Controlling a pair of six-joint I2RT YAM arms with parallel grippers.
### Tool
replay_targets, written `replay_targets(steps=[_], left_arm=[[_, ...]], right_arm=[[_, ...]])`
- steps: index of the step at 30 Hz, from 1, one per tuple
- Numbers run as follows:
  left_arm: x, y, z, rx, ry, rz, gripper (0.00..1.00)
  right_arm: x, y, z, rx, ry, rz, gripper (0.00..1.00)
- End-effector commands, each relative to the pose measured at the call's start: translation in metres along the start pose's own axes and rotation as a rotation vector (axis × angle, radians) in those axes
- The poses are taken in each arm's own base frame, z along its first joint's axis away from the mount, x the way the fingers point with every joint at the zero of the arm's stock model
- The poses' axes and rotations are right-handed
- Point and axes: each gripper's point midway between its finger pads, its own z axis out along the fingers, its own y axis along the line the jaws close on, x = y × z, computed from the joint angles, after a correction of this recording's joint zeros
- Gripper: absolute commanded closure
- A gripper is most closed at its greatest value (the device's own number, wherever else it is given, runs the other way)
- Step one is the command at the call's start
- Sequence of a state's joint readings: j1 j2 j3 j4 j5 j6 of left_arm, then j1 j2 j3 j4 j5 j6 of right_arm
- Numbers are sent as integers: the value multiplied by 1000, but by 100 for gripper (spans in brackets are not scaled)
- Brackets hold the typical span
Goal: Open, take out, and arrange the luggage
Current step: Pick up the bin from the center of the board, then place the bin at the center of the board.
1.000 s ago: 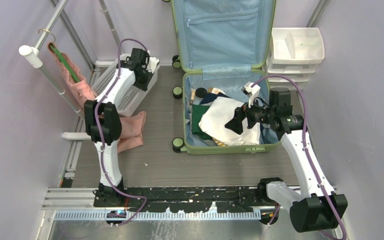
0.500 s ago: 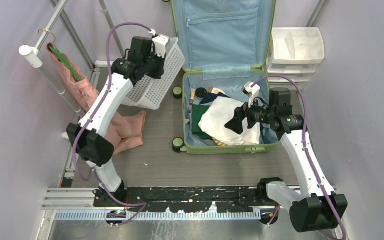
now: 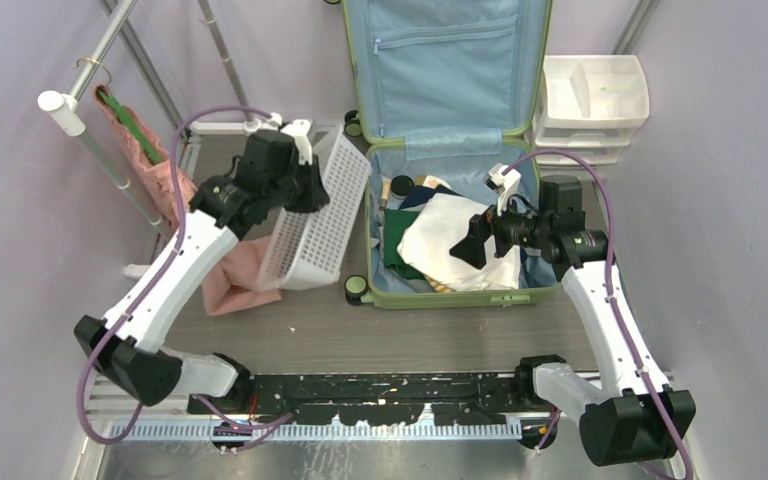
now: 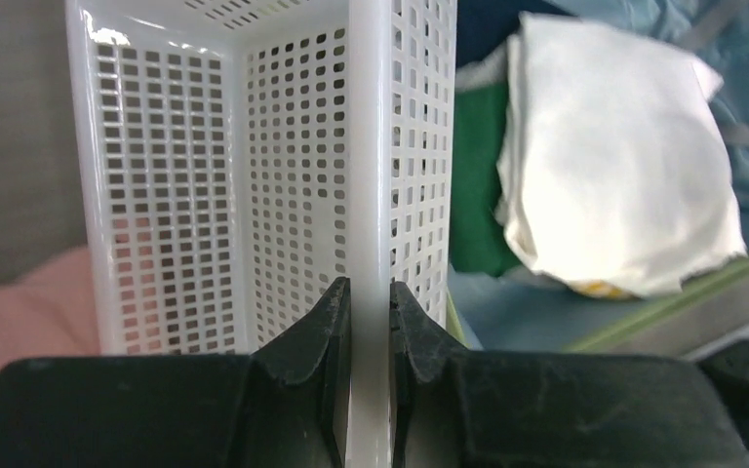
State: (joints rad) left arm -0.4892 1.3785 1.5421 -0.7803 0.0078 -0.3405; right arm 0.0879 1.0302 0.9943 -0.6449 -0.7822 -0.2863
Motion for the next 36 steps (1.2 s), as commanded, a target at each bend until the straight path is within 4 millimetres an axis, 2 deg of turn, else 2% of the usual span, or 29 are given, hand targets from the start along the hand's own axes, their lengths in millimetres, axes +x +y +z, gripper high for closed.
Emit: replay_targets(steps=[1,5,8,11,16,20,22,25,29,36], left_arm=[[19,-21,-31,15,-40,-114,100],[57,1,-40,-74,0,-125,100],[78,22,-47,-169,21,-104,100],[95,34,-54,-239,57,-63,100],[117,32,-54,-302,111,27,100],[114,22,-50,-340,98,111,100],[111,17,-42,-351,95,135,100],[118,11,-20,-368,116,185,100],[131,23,13,-451,119,253,100],[134,40,43,-573,110,316,94]], right_arm=[[-22,4,-7,6,-63,-70,0],[-21,3,-6,5,-61,-66,0],[-20,4,-5,-2,-61,-63,0],[-19,3,-4,-3,-59,-59,0],[-18,3,-3,-6,-57,-56,0],[-17,2,-2,-5,-53,-52,0],[-16,1,-2,-6,-52,-50,0],[-16,1,-1,-7,-50,-51,0],[-16,1,-2,-4,-51,-49,0],[-17,2,-3,-9,-55,-52,0]])
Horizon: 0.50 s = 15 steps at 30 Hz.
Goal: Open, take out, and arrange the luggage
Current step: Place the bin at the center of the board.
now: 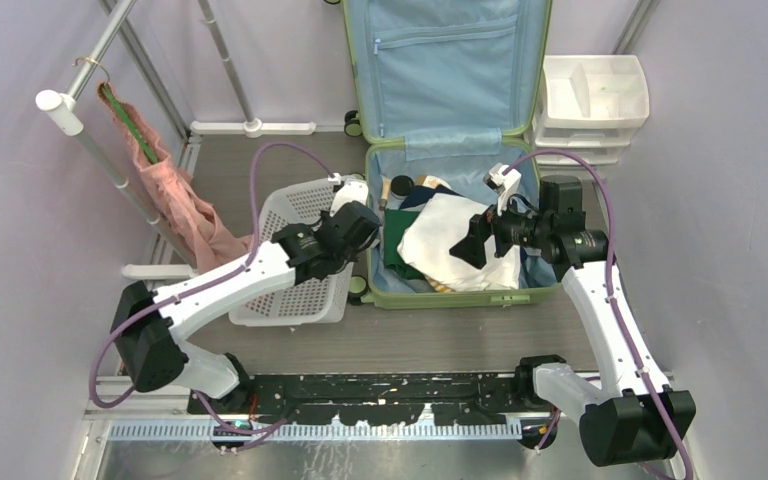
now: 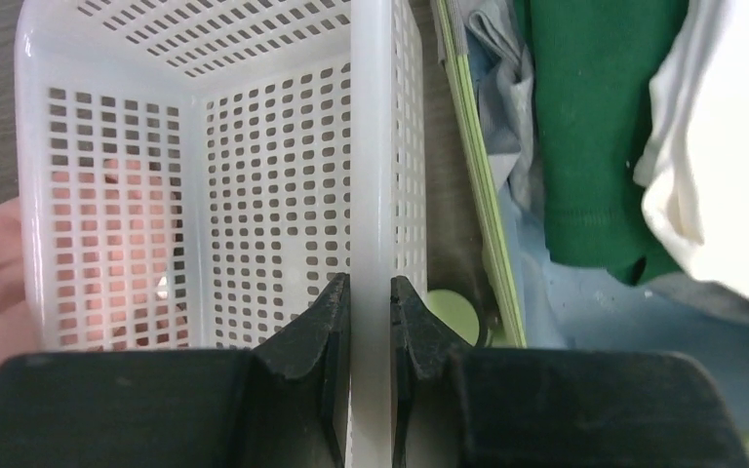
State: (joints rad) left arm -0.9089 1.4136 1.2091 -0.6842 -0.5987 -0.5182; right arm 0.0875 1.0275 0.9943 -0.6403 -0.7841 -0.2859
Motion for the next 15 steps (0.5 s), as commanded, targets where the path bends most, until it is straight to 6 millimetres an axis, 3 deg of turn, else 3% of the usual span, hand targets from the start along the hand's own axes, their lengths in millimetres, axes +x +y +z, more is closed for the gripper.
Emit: replay_targets(steps=[1,5,7,8,15], left_arm=[[24,50,26,-239,71,144,93],[41,48,40,-248,133,176,92],[49,51,43,-267,154,188,80],[53,53,45,-276,165,195,79],[68,89,44,-378,223,232,79]], right_arm=[[-16,2,-3,-9,-52,-49,0],[-17,4,-4,-13,-57,-53,0],[-18,5,-4,-16,-58,-53,0],[-18,5,-4,-17,-58,-52,0],[-17,6,-4,-19,-58,-51,0]])
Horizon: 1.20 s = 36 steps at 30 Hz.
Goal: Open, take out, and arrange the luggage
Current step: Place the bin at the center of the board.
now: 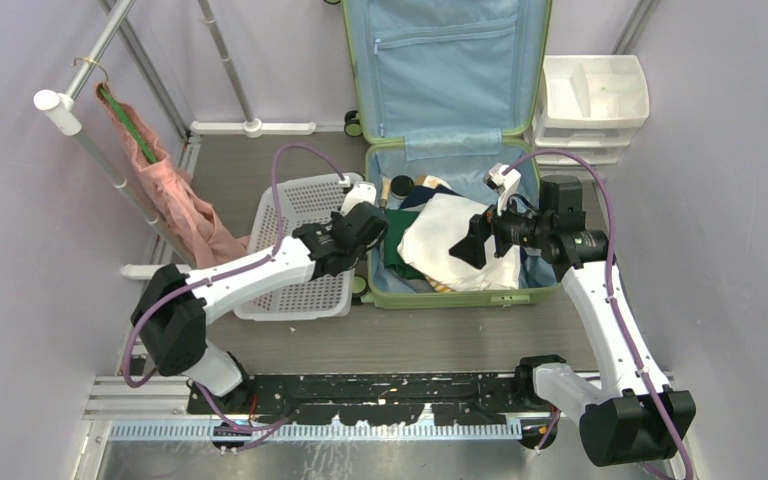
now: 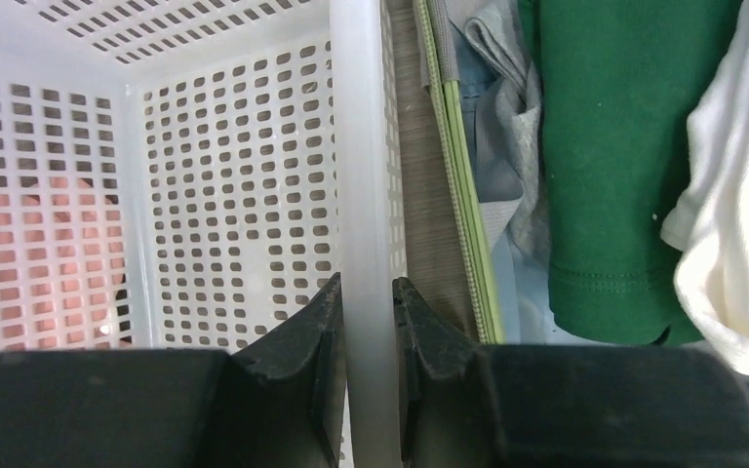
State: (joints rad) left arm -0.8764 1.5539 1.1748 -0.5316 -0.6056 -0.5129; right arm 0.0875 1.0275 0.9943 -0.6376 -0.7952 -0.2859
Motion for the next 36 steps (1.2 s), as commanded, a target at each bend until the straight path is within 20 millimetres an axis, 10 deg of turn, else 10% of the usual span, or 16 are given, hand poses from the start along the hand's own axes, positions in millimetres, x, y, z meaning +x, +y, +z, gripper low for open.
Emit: replay_targets(steps=[1,19,29,34,36], left_arm=[[55,106,-3,-358,205,249,80],[52,132,-33,-437,292,382,81],[73,92,-9,-180,340,216,77],[49,82,-12,-102,283,146,80],[13,84,-14,-65,189,74,100]], right_arm=[[-16,4,-4,-9,-52,-49,0],[-14,3,-2,-14,-48,-39,0],[-15,4,-3,-16,-51,-43,0],[-15,4,-3,-17,-53,-43,0],[-16,5,-3,-18,-54,-44,0]])
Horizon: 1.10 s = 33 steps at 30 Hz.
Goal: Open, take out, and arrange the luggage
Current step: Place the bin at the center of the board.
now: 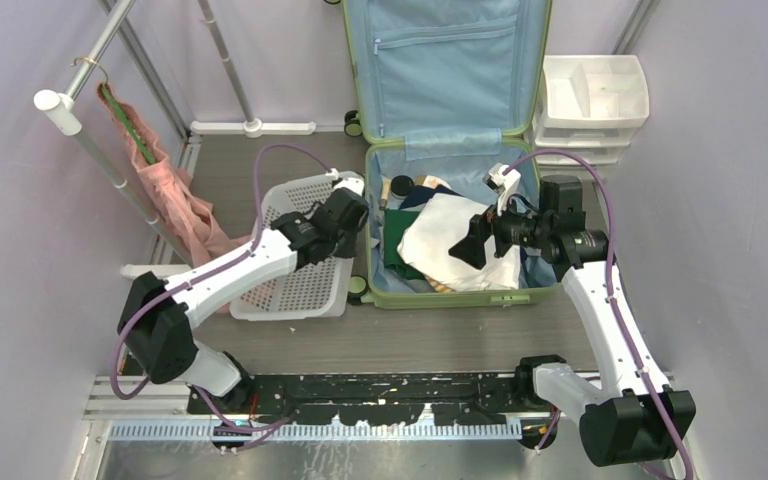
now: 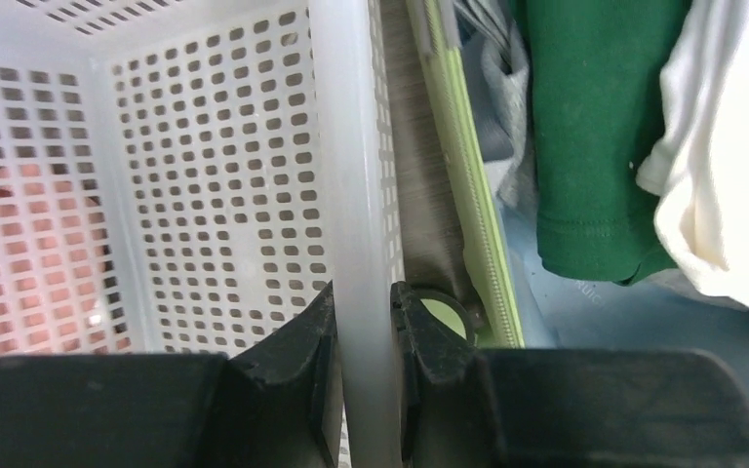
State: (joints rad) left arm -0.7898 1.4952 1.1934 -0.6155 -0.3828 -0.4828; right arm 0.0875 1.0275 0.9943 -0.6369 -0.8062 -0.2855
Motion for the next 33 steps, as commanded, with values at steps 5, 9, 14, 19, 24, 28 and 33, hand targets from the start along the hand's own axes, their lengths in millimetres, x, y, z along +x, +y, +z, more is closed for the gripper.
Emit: replay_targets(steps=[5,9,14,19,24,28,33], left_arm=[[-34,106,-10,-251,12,-23,100],[-58,125,-1,-331,-10,-52,100],[-69,125,37,-349,58,-90,100],[-74,119,72,-358,112,-129,96],[-81,121,97,-331,136,-205,85],[-85,108,103,-222,169,-265,64],[-107,88,73,-65,102,-289,44]], right_arm=[[-16,3,-4,-7,-53,-46,0],[-15,3,-4,-10,-53,-45,0],[-16,3,-3,-9,-53,-47,0],[-16,2,-4,-6,-53,-47,0],[-16,3,-4,-8,-54,-50,0],[-16,3,-4,-7,-54,-51,0],[-16,4,-4,-13,-53,-49,0]])
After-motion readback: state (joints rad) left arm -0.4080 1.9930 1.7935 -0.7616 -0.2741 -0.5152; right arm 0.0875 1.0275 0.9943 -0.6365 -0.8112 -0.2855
